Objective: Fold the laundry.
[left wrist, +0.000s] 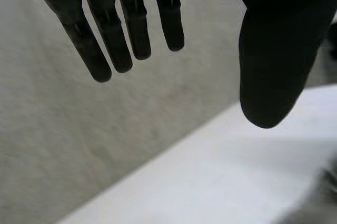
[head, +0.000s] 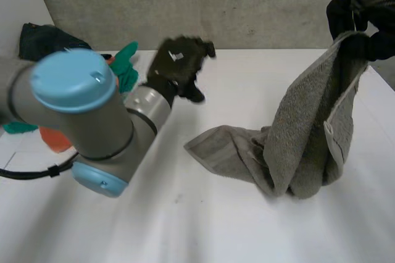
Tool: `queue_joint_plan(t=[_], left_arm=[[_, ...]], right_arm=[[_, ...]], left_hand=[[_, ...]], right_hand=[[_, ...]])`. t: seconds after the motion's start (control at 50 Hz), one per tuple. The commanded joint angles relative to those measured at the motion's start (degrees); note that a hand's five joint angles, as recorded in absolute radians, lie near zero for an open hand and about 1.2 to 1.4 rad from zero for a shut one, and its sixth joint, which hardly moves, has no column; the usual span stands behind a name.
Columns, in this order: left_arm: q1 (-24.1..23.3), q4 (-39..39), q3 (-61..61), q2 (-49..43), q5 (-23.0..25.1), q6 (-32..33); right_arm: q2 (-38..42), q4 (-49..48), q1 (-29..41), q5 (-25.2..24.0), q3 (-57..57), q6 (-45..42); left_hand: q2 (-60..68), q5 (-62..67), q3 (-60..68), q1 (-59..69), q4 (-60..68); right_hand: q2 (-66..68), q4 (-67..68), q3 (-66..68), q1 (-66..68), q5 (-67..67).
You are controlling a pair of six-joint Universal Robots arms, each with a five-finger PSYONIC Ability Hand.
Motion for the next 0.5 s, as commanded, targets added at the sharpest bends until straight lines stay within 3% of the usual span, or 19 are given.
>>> queue_joint_plan(t=[0.02,0.28,0.5], left_arm=[[-4.3,-0.4,3.6,-12.6,4.0,0.6],[-10.4,-0.7,12.2,-23.2,5.8,3.1],[-11.5,-1.6,18.4,-28.4,5.8,3.1]], right_arm=[[-0.2,-0.2,0.1,0.1,0.5,0.2],[-0.8,-0.2,0.0,0.1,-1.0,0.6],[-0.8,-0.3,0.0,0.0,1.5,0.1]], left_hand=[[2.0,2.2,1.7,4.0,2.2],[9.9,10.1,9.6,11.9,10.1],[13.4,13.6,13.2,15.4,13.6]], right_hand=[[12.4,11.4,11.9,15.2,12.9],[12.4,11.4,11.9,15.2,12.9],[12.4,11.4,11.9,15.2,12.9]])
